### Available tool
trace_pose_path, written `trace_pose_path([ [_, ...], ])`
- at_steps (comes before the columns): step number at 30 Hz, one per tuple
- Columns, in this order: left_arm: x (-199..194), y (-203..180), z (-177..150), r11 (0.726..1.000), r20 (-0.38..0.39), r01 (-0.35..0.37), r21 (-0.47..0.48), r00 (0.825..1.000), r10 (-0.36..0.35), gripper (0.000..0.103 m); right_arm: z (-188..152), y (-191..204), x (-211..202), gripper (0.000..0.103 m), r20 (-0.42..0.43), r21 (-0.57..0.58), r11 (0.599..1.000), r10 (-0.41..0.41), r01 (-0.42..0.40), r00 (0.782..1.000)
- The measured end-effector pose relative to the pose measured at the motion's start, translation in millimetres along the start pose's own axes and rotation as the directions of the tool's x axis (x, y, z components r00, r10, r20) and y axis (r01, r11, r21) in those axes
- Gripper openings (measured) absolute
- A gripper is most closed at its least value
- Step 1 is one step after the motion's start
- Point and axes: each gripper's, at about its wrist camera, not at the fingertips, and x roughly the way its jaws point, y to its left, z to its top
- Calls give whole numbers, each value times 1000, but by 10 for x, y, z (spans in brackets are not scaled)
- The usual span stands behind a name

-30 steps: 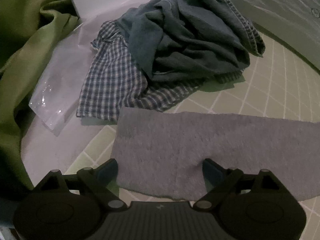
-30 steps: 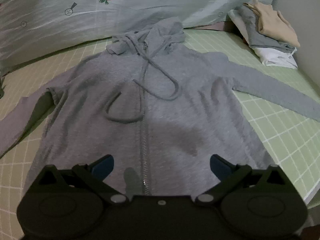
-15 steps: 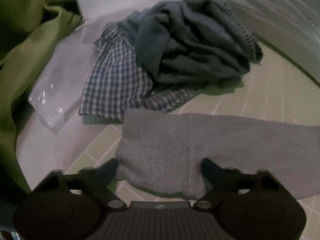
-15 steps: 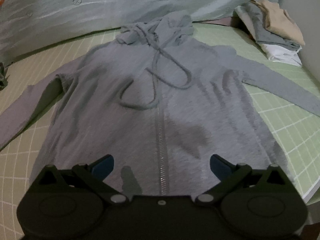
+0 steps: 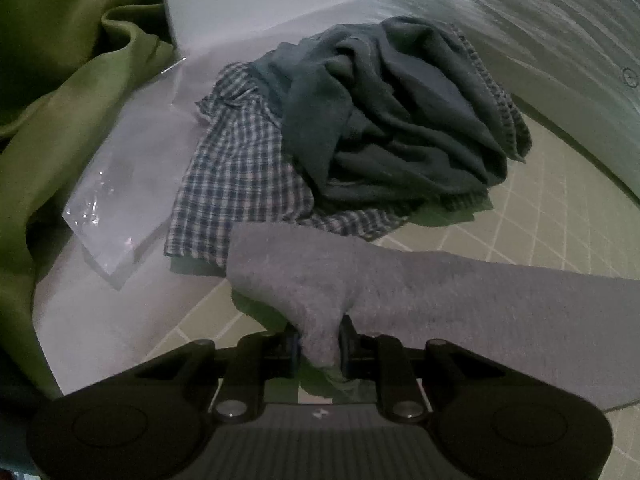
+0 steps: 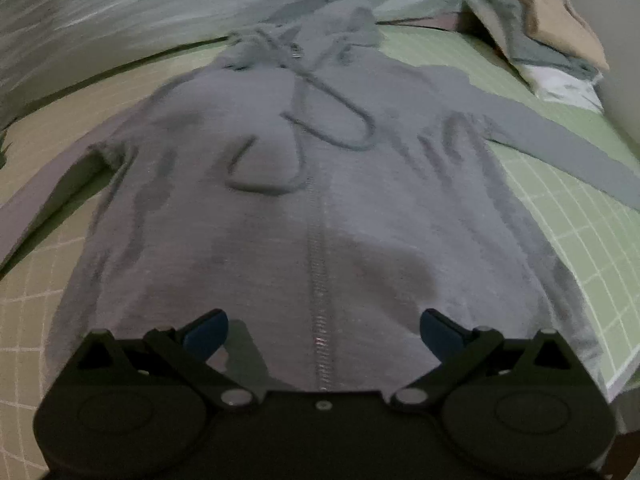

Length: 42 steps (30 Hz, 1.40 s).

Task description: Fold clothes

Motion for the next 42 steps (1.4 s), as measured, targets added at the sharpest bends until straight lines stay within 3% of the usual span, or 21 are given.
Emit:
trace_pose_path([
  [8, -305, -360, 63, 999, 70, 30, 37, 997, -33, 16, 21, -326, -10, 103, 23, 83, 997, -11, 9, 1000],
  [13, -609, -889, 73, 988, 119, 132, 78, 983, -141, 16, 95, -554, -12, 103, 42, 112, 994, 10, -15, 999],
  [17, -832, -1520, -44, 960, 121, 240, 148, 958, -258, 16, 179, -763, -38, 103, 62, 129, 991, 8, -16, 998],
  [21, -1061, -2316, -297, 899, 72, 378, 222, 913, -401, 16, 235, -1058, -88, 103, 89, 120, 993, 2, -13, 996],
  [23, -1187, -2736, -451, 852, 36, 451, 264, 878, -476, 16, 254, -1257, -119, 103, 96, 124, 992, -17, 5, 995],
  [25, -1311, -3192, -677, 783, -27, 522, 337, 837, -547, 17, 262, -1486, -144, 103, 99, 137, 990, -43, 29, 994],
  [27, -1379, -3513, -891, 743, -79, 557, 370, 816, -572, 23, 262, -1727, -165, 103, 102, 151, 987, -73, 57, 992],
  [28, -1404, -3656, -999, 732, -104, 566, 379, 812, -574, 35, 262, -1847, -173, 103, 103, 158, 985, -89, 72, 991],
  [29, -1418, -3738, -1080, 726, -122, 567, 390, 813, -569, 43, 266, -1963, -178, 103, 102, 166, 982, -108, 90, 989],
  [31, -1439, -3861, -1227, 717, -151, 562, 412, 819, -554, 70, 291, -2158, -176, 103, 101, 185, 976, -138, 118, 985],
  [33, -1419, -3837, -1304, 736, -144, 528, 423, 842, -520, 78, 337, -2310, -159, 103, 108, 200, 971, -152, 128, 983],
  [34, -1406, -3815, -1338, 747, -138, 508, 428, 854, -502, 81, 362, -2356, -147, 103, 114, 201, 971, -153, 128, 982],
  [38, -1224, -3586, -1404, 844, -128, 371, 388, 928, -349, 82, 537, -2339, -32, 103, 137, 159, 982, -121, 98, 983],
  [42, -979, -3275, -1357, 899, -165, 270, 345, 960, -226, 82, 756, -2036, 133, 103, 138, 76, 997, -35, 25, 990],
])
